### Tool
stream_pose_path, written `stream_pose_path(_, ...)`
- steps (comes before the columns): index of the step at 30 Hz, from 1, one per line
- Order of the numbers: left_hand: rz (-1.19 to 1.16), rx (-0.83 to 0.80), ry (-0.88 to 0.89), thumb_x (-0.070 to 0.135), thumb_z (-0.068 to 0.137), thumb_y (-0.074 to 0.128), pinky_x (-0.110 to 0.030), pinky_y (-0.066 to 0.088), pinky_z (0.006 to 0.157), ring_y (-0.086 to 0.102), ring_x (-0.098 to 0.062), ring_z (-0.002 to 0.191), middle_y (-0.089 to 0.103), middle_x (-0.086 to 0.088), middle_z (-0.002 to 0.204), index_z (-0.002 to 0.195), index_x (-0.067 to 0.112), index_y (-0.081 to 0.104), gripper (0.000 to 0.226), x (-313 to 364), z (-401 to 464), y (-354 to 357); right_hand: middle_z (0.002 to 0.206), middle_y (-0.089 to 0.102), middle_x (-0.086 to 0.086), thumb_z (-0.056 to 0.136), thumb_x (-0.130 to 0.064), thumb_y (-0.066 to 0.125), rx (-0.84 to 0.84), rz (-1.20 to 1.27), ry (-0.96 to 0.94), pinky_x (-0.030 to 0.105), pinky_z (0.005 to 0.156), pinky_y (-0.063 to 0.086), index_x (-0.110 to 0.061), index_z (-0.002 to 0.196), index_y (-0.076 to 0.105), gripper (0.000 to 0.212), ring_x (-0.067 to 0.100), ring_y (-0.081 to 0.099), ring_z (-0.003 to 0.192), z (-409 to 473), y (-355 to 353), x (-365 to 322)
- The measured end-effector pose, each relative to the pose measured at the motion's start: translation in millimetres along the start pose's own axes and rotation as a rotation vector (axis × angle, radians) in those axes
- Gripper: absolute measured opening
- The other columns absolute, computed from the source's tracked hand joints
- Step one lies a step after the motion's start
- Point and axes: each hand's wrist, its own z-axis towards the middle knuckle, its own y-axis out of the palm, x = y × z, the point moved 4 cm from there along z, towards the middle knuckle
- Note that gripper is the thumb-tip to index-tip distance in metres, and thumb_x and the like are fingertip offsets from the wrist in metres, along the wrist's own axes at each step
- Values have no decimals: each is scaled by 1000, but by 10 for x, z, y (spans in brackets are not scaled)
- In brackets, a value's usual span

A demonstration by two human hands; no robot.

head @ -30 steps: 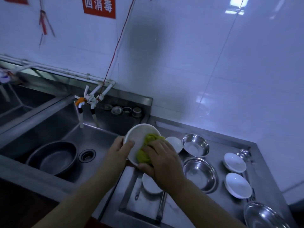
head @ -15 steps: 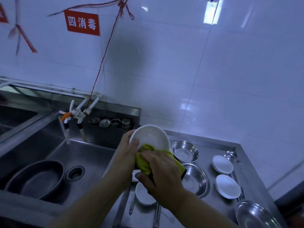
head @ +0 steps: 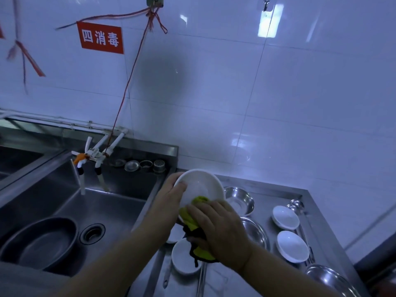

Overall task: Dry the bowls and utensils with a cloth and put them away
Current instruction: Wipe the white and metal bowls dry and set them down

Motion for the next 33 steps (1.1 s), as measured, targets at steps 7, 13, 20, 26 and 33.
stream_pose_path(7, 142, -97, 67, 17, 95, 46, -36, 49, 78, 59, -22, 91, 64, -1, 98, 96, 31, 62, 21, 119, 105, -68, 107, 71, 8, 91, -40, 64, 158, -12, -95, 32, 84, 52, -20, 121, 55, 37, 20, 67, 95, -64, 4, -15)
stream_pose_path(13, 356, -446, -32, 28, 72, 50, -30, 50, 72, 64, -14, 79, 68, 0, 91, 94, 30, 68, 28, 292, 168, -78, 98, 72, 6, 84, -45, 72, 75, -39, -360, 33, 85, 51, -22, 118, 56, 44, 21, 64, 95, -75, -84, 212)
stream_pose_path(20, 176, -125, 94, 11, 94, 44, -27, 47, 70, 58, -15, 84, 64, -2, 96, 96, 26, 62, 24, 266, 241, -103, 103, 72, 7, 83, -28, 76, 240, -106, -113, 32, 75, 52, -23, 118, 57, 41, 20, 67, 89, 102, 76, -35)
stream_pose_path(26, 532, -513, -18, 29, 69, 50, -32, 48, 73, 60, -17, 87, 63, -4, 100, 104, 32, 65, 38, 387, 311, -191, 97, 73, 7, 88, -27, 72, 143, -58, -364, 32, 93, 49, -21, 113, 60, 28, 21, 68, 90, 71, -21, 136)
stream_pose_path(33, -85, -72, 136, 17, 88, 57, -27, 54, 69, 65, -13, 89, 64, -1, 105, 114, 30, 54, 29, 54, 153, -108, 103, 72, 7, 85, -22, 75, 227, -183, -22, 34, 74, 52, -16, 107, 74, 23, 21, 67, 86, 298, 43, 107)
